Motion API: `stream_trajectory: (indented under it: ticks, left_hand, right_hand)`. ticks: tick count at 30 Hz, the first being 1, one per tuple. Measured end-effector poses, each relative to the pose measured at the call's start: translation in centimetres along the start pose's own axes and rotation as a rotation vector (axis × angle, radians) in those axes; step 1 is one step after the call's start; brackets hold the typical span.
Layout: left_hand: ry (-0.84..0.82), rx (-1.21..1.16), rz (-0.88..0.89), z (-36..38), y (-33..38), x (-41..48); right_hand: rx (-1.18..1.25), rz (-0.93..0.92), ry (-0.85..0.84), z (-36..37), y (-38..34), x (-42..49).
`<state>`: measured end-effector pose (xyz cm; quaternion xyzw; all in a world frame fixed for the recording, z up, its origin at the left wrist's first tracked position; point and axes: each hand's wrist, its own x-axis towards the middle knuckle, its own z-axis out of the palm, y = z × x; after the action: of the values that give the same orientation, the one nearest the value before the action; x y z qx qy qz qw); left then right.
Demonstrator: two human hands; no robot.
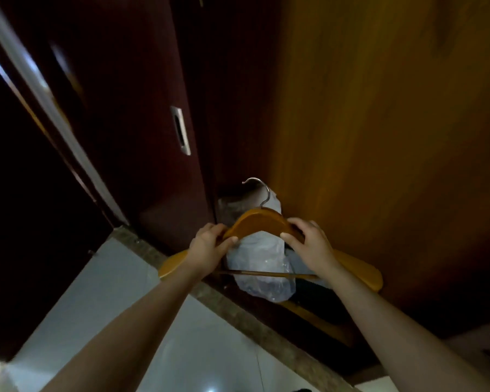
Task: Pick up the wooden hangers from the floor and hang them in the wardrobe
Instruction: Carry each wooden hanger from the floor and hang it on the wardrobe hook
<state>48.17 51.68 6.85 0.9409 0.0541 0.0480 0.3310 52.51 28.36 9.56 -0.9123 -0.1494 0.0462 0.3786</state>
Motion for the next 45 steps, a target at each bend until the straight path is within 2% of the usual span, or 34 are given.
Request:
stream_trajectory:
  ticks: [4, 9, 17, 20, 24, 35, 38, 45]
  left_hand:
    - [-0.02, 0.011, 0.133, -1.8, 2.5, 6.4]
    - [0.009, -0.037, 0.286, -4.0, 8.8, 13.5]
    - [0.11, -0.121, 0.413, -7.2, 19.2, 21.9]
    - [0.213, -0.092, 0.445, -8.2, 23.1, 24.2]
    - [0.423, -0.021, 0.435, -9.7, 28.4, 26.4]
    - [0.796, 0.184, 0.346, -13.6, 40.5, 33.4]
    - [0.816, 0.196, 0.309, -13.3, 41.8, 36.2]
    - [0.738, 0.124, 0.27, -13.2, 43.3, 41.2]
  right_hand:
    - [-0.012, 0.095, 0.119, -2.4, -0.4, 3.0]
    - [0.041, 0.132, 0.266, -8.0, -0.9, 7.1]
    - [0.129, -0.011, 0.402, -19.2, -1.9, 12.8]
    - [0.143, -0.069, 0.46, -23.4, -2.8, 14.7]
    - [0.196, -0.157, 0.531, -28.3, -4.2, 16.7]
    - [0.119, -0.288, 0.735, -39.7, -7.4, 23.5]
    - [0.116, -0.294, 0.749, -41.4, -8.0, 26.1]
    - [0.098, -0.265, 0.742, -43.8, -9.2, 31.0]
